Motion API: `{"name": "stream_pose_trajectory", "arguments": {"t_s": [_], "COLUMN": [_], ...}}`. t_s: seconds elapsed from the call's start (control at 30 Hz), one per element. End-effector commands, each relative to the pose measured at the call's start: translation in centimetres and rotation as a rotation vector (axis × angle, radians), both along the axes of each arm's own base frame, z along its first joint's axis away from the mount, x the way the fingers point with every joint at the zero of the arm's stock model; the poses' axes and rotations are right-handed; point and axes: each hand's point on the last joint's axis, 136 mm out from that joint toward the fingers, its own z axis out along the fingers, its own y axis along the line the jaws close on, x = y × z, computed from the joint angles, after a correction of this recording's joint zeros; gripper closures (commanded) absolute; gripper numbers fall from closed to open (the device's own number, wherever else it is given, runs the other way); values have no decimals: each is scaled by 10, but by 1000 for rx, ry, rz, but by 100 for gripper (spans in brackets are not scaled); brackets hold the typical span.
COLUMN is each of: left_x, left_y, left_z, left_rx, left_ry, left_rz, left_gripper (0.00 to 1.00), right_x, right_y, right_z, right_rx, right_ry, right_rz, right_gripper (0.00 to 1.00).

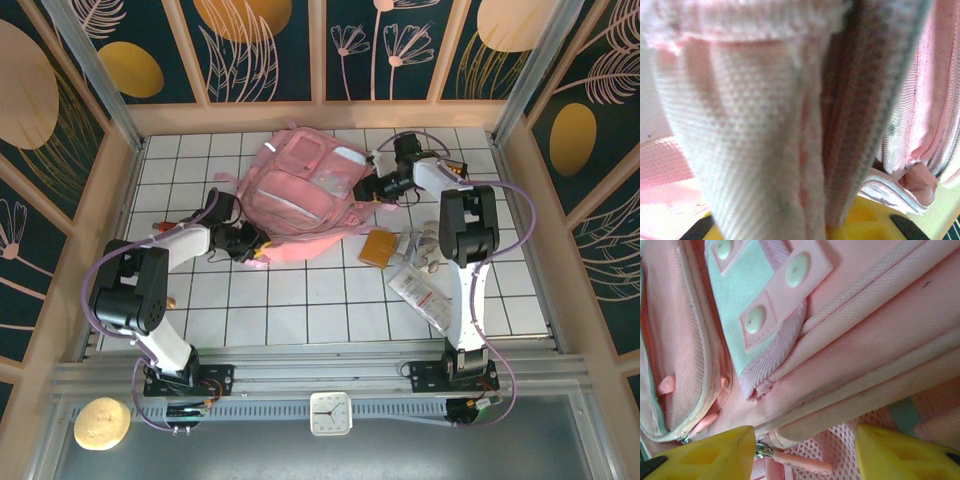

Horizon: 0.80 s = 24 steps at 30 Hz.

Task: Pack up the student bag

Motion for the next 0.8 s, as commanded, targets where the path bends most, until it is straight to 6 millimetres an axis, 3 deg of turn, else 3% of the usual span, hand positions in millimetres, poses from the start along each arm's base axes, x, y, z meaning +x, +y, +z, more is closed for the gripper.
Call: {"name": "stream_pose_trajectory", "arguments": {"t_s": [0.0, 0.17, 0.3, 0.77], "left_x": [16, 18, 18, 18], "left_y": [-1, 0, 3, 8], "left_z": [12, 13, 14, 17], "left_rx": [-12, -8, -4, 1], "left_ry": [-24, -25, -27, -33], "left_rz": [19, 19, 22, 18], "left_gripper": [81, 82, 92, 95], "right_x": [-23, -33, -35, -58], "right_y": [4, 9, 9, 3], "right_z": [6, 18, 24, -10], "right_rx": [52, 135, 155, 32], "right_ry": [44, 33, 18, 55], "right_rz": [38, 53, 57, 75], "right_gripper": [44, 44, 43, 45]}}
